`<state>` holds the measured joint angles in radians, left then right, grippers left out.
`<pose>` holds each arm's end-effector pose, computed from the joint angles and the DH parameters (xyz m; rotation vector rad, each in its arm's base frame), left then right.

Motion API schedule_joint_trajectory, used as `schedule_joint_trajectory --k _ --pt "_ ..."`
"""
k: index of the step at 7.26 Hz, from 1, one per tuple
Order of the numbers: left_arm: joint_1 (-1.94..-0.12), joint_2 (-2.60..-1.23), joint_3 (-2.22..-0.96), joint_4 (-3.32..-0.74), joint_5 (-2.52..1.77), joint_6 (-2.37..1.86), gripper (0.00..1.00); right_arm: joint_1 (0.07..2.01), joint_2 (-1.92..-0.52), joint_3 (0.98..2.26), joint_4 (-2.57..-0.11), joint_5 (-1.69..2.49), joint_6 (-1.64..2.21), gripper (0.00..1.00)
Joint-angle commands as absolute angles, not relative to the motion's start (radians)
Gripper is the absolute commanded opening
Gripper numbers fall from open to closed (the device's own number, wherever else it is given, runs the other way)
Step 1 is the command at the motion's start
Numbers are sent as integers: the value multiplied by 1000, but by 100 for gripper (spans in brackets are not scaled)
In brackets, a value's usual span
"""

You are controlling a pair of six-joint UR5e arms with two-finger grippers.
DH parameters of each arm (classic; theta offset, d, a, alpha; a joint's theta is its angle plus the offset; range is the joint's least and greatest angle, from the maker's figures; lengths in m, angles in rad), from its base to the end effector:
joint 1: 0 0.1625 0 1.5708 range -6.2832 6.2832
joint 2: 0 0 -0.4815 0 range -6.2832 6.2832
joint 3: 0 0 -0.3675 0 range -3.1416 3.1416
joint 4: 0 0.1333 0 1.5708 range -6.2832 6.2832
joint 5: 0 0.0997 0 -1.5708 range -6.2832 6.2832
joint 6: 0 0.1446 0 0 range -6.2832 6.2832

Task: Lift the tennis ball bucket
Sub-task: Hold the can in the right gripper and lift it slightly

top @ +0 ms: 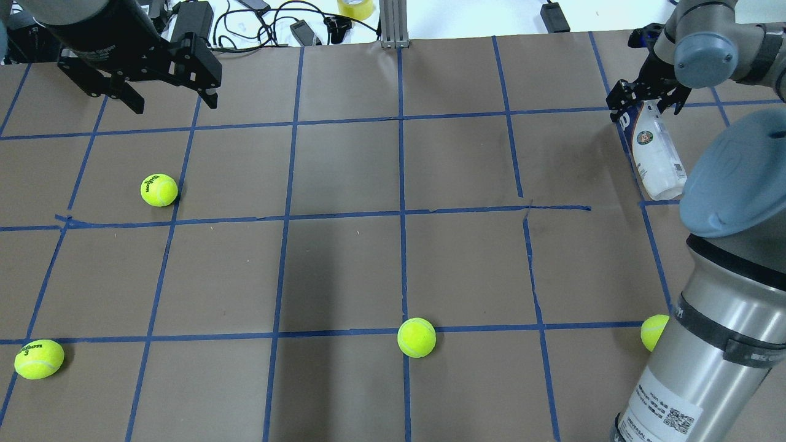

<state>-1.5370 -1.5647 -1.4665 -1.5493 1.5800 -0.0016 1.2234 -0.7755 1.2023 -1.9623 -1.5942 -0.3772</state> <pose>-0.1157 -0.4844 0.5543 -0.0562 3.1230 -0.2060 -0.1410 -0.7710 0.1995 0.0473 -3.1312 -0.0647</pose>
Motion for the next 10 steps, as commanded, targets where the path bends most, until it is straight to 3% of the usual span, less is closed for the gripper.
schedule_joint_trajectory --k 1,3,8,9,10 --pt "-1537 -1565 -1466 -1549 1582 -2 100 1210 -773 1206 -1965 -1594 -386 83" --pt "-1537 -1565 -1466 -1551 1580 -2 100 1210 -787 1212 -1956 -1594 -379 51" --pt "-1537 -1565 -1466 -1549 1580 -2 100 1284 -958 1314 -1913 -1577 -388 38" --pt "-1537 -1565 -1466 -1549 1580 -2 100 1326 -1023 1348 -1901 -1534 -384 54" --pt "-1536 -1565 -1462 -1549 1578 -2 100 1394 -1060 1383 -1898 -1523 -371 50"
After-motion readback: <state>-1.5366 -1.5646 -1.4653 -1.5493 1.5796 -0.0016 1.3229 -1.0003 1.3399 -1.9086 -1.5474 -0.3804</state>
